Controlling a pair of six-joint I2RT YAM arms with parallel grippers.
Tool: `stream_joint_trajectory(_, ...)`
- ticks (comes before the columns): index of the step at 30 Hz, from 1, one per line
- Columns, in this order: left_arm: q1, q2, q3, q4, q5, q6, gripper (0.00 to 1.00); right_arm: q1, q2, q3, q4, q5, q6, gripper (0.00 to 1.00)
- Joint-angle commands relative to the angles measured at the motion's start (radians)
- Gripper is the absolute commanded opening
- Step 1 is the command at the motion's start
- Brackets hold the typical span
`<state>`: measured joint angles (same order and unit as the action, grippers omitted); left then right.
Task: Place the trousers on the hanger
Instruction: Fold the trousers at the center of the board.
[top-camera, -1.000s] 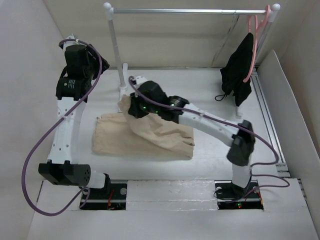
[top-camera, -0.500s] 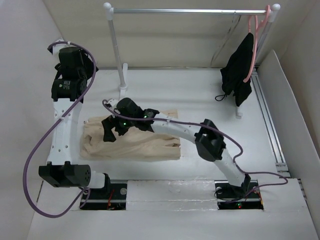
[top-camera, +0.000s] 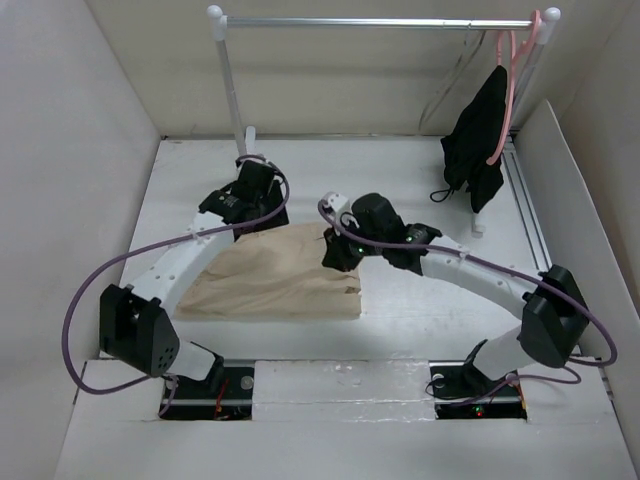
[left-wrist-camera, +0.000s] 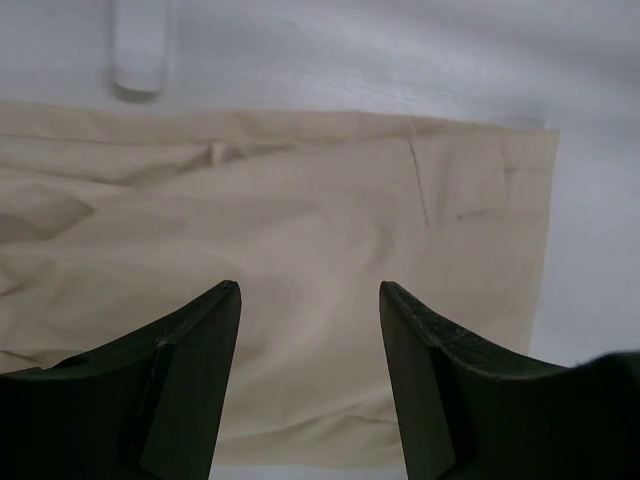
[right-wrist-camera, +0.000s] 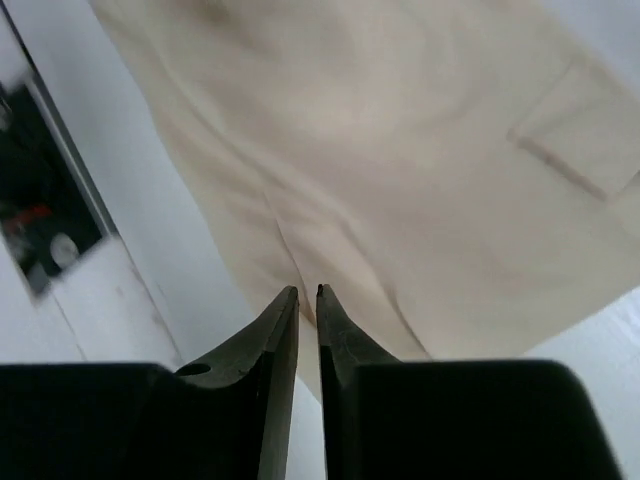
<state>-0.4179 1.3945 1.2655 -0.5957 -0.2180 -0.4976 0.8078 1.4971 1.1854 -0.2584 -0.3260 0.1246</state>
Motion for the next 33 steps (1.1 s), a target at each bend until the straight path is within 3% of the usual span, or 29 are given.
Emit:
stream_joint_trajectory(1,-0.015,0.0,-0.057,0.072,0.127,-0.07,0.53,0.005,-0.032,-0.134,-0.062,0.028,-0.089,0.2)
stream_joint_trajectory(2,-0.015,0.003,-0.11,0.092,0.144,-0.085,0.53,-0.005,-0.041,-0.154,-0.064,0.027,-0.095,0.34)
stream_joint_trajectory(5,-0.015,0.02,-0.184,0.155,0.212,-0.105,0.52,-0.031,-0.072,-0.19,-0.093,0.031,-0.112,0.38)
stream_joint_trajectory(7,-0.035,0.043,-0.183,0.194,0.278,-0.116,0.52,-0.058,-0.086,-0.208,-0.108,0.035,-0.151,0.38)
stream_joint_trajectory(11,-0.148,0.135,-0.019,0.208,0.299,-0.099,0.52,-0.084,-0.113,-0.292,-0.09,0.002,-0.161,0.38)
stream_joint_trajectory(12,-0.171,0.244,0.083,0.188,0.365,-0.079,0.52,-0.084,-0.113,-0.309,-0.076,-0.007,-0.16,0.38)
stream_joint_trajectory(18,-0.214,0.455,0.193,0.183,0.472,-0.079,0.52,-0.094,-0.075,-0.329,-0.024,-0.001,-0.166,0.37)
stream_joint_trajectory(25,-0.214,0.58,0.218,0.206,0.529,-0.085,0.51,-0.094,-0.049,-0.326,0.033,0.028,-0.166,0.37)
stream_joint_trajectory(33,-0.214,0.594,0.192,0.234,0.517,-0.098,0.51,-0.084,-0.005,-0.328,0.047,0.039,-0.177,0.37)
